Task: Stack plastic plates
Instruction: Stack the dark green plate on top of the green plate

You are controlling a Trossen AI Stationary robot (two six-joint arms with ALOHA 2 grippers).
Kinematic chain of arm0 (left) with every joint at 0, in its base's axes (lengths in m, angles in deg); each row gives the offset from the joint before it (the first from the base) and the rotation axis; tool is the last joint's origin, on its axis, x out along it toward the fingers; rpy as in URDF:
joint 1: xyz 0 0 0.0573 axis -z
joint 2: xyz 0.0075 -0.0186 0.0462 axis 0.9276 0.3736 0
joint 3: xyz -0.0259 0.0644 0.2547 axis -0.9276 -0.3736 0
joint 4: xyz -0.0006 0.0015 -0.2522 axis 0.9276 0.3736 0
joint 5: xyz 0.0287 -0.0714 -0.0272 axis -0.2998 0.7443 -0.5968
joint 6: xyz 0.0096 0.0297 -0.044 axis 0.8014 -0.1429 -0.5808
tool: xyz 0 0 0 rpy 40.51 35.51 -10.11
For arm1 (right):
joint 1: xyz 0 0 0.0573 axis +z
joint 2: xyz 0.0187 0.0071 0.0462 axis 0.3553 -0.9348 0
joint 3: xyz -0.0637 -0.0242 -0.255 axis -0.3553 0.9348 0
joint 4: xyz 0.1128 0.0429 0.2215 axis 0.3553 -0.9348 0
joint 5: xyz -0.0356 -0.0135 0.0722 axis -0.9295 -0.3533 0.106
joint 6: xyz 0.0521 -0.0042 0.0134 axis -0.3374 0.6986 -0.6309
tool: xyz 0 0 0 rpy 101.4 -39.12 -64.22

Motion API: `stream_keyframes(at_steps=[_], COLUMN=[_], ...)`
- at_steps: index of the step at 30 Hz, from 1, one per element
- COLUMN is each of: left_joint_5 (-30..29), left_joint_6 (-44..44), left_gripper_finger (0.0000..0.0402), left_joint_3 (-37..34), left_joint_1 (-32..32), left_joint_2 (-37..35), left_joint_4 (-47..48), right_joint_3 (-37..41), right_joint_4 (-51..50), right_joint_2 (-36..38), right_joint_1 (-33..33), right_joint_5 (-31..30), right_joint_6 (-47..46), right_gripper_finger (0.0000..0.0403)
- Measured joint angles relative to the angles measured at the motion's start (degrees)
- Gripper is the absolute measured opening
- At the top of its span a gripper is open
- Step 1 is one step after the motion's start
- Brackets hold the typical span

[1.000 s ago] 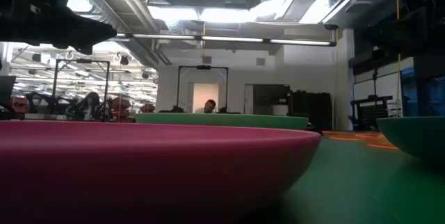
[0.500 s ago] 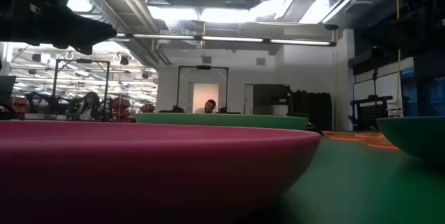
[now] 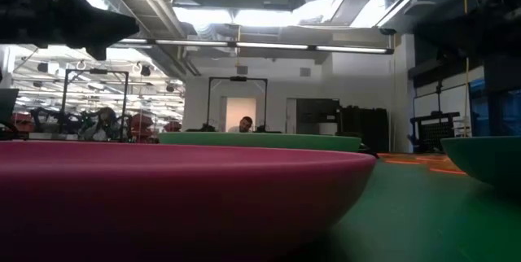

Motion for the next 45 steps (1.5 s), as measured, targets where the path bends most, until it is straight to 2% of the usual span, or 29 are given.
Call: stream_keyframes(at_steps=[3,10,14,18,24,28,37,41,45], left_joint_5=[-1.18,-1.18,-1.08,-0.86,-0.67,-1.38,-3.23,-2.58,-2.60], left_joint_6=[0.54,1.09,1.07,1.01,2.48,4.02,8.73,10.27,10.04], left_gripper_finger=[0.0085,0.0085,0.0085,0.0085,0.0085,0.0085,0.0085,0.0085,0.0085], left_joint_3=[0.00,0.00,0.00,0.00,0.48,2.50,8.48,9.90,9.92], left_joint_1=[0.00,0.00,0.00,0.00,0.00,0.00,0.00,0.00,0.00], left_joint_2=[0.23,3.17,6.24,10.43,15.73,19.06,27.38,30.98,34.71], left_joint_4=[-1.20,-4.00,-5.90,-12.01,-22.59,-25.26,-26.95,-28.35,-29.11], right_joint_3=[0.00,0.00,0.00,0.00,0.00,0.00,-0.23,-2.87,-7.13], right_joint_4=[0.82,2.12,4.39,6.31,6.41,5.56,1.79,1.83,1.73], right_joint_2=[-0.02,-0.02,0.00,0.00,0.00,0.00,-3.87,-8.93,-15.93], right_joint_1=[0.00,0.00,0.00,0.00,0.00,0.00,0.00,0.00,0.00], right_joint_5=[0.53,0.43,-0.53,-1.12,-5.95,-6.12,-7.80,-7.34,-6.51], right_joint_6=[-0.49,-10.81,-10.19,-10.63,-10.10,-8.62,-6.08,-5.82,-5.86], right_gripper_finger=[0.0024,0.0024,0.0024,0.0024,0.0027,0.0063,0.0197,0.0221,0.0225])
